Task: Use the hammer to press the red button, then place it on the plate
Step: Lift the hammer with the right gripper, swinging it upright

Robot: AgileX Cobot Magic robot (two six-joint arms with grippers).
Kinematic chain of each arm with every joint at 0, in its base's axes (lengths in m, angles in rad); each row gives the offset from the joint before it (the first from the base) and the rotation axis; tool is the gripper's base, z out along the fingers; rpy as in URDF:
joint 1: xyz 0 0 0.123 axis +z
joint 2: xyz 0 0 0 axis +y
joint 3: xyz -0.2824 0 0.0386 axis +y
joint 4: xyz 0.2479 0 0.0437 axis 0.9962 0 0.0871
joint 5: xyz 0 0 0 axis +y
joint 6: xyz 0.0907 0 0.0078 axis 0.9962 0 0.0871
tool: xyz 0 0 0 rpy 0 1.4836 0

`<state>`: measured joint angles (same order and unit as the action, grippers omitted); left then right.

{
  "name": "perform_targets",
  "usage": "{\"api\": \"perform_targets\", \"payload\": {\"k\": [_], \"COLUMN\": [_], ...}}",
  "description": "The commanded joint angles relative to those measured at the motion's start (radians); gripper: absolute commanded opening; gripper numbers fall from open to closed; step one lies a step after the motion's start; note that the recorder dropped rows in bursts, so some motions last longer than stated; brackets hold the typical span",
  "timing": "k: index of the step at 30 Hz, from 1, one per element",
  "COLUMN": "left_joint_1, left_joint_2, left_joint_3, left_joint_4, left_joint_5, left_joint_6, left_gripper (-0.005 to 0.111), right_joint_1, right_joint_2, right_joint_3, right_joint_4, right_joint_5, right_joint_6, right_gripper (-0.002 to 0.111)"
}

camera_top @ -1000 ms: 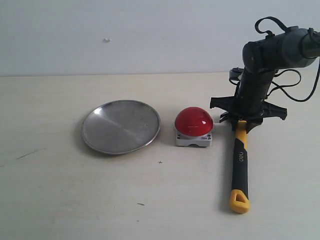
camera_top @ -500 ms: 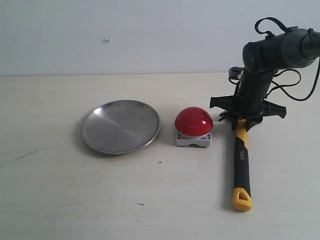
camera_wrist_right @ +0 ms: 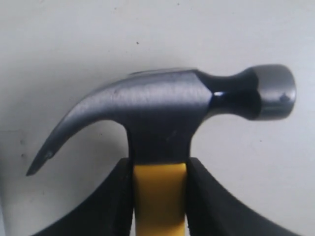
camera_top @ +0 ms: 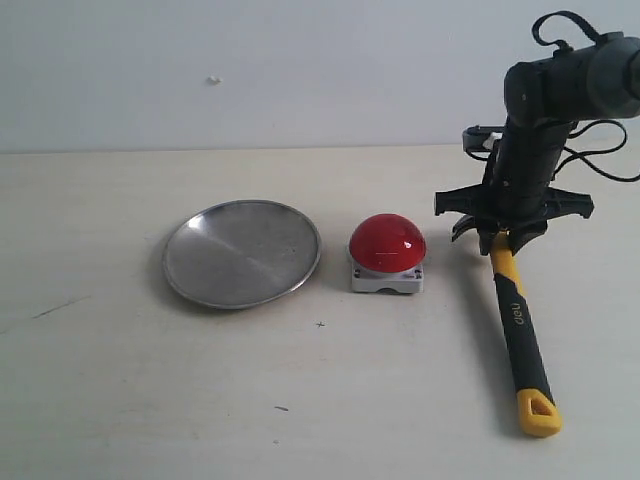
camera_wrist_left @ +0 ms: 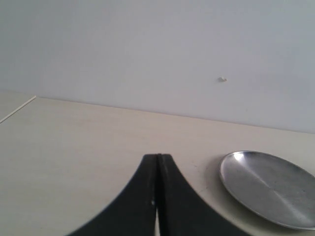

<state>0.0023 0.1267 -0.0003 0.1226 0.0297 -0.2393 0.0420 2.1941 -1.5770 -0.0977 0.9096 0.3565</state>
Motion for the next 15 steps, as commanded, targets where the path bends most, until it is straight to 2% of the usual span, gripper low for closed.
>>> {"api": "perform_targets", "payload": {"k": [1, 15], "left_joint_1": [-0.001, -0.001], "left_joint_2": [-0.002, -0.002], "left_joint_3": [0.0, 0.0], "left_joint_4": [-0.006, -0.006], "left_joint_5": [0.0, 0.0], "left_joint_6": [0.0, 0.0], "left_gripper": [0.0, 0.0], "right_joint_1": [-0.032, -0.159], "right_joint_2": [-0.055, -0.144], "right_joint_3": [-0.008, -0.005], "right_joint_4": [0.084, 0.327], "right_joint_5": [0.043, 0.145], "right_joint_6": [-0.128, -0.436], "right_gripper": [0.0, 0.0]}}
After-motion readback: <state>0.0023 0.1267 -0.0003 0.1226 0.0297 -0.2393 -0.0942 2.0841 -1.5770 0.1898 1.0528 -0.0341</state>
